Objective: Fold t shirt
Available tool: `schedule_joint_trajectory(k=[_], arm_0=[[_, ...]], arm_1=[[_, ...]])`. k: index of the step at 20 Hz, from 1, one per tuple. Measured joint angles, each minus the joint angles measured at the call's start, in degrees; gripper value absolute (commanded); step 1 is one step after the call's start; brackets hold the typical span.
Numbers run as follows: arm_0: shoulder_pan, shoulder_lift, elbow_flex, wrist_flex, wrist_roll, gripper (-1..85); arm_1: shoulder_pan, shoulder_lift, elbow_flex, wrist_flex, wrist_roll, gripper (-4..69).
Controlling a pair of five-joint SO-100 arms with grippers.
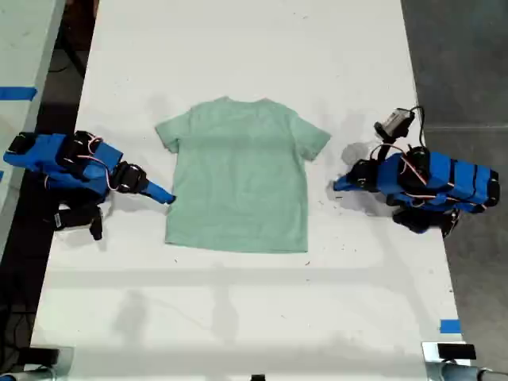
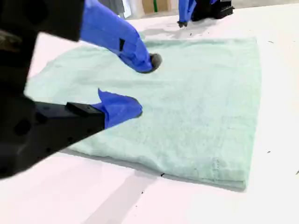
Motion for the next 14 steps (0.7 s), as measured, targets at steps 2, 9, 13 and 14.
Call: schedule_joint_trajectory(k=[2,9,13,14], arm_0=[[0.00,0.00,0.00,0.00,0.00,11.5],[0.00,0.00,0.00,0.00,0.00,11.5],[0.00,0.00,0.00,0.00,0.00,11.5],[0.00,0.00,0.00,0.00,0.00,11.5]], arm_1=[[-0.35,0.00,0.00,0.00,0.70,0.9],[18.72,-41.04,-33.49,1.49,-22.24,8.1],[32.52,-66.36,-54.49,1.49,-34.28,25.5],[34.28,-71.54,-57.57,1.23,-35.68,25.5]])
